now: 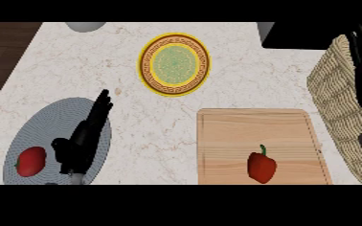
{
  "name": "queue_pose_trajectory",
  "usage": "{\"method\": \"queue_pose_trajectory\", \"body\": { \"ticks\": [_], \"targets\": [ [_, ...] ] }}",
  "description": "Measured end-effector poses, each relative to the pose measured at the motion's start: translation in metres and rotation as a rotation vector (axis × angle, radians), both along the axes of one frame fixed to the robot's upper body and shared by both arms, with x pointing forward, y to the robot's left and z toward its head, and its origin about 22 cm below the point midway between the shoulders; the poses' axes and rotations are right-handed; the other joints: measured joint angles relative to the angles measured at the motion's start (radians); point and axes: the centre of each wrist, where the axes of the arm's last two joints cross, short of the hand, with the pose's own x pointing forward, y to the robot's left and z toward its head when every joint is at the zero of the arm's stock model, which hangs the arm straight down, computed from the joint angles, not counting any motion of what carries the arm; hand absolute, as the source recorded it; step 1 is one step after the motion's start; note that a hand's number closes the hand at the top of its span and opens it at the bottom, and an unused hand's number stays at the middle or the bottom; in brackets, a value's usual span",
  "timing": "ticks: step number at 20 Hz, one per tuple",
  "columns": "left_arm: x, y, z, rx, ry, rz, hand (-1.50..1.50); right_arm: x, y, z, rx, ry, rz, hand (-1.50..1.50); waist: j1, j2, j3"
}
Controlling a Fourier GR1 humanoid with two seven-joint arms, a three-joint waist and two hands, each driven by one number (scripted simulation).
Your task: Pick the bell pepper from the cutting board and place it in the basket
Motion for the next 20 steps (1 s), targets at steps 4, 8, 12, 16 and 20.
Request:
{"method": "queue_pose_trajectory", "body": {
  "ticks": [4,8,12,16,20],
  "targets": [
    [0.010,0.022,0.007,0.069,0.024,0.045,0.00,-0.019,-0.005,-0.046,0.119,-0.004,0.070,1.50,-0.031,-0.014,0.001],
    [0.023,0.044,0.012,0.143,0.058,0.096,0.00,-0.043,0.010,-0.076,0.198,-0.160,0.214,1.50,-0.068,-0.021,0.004],
    [0.031,0.054,0.019,0.172,0.095,0.102,0.00,-0.071,0.062,-0.101,0.205,-0.347,0.248,-1.50,-0.073,-0.027,0.001],
    [0.042,0.061,0.027,0.188,0.110,0.105,0.00,-0.105,0.092,-0.119,0.105,-0.366,0.091,-1.50,-0.074,-0.028,-0.003],
    [0.044,0.064,0.029,0.198,0.118,0.114,0.00,-0.136,0.063,-0.128,-0.156,-0.212,-0.072,-1.50,-0.083,-0.028,-0.008]
  ]
}}
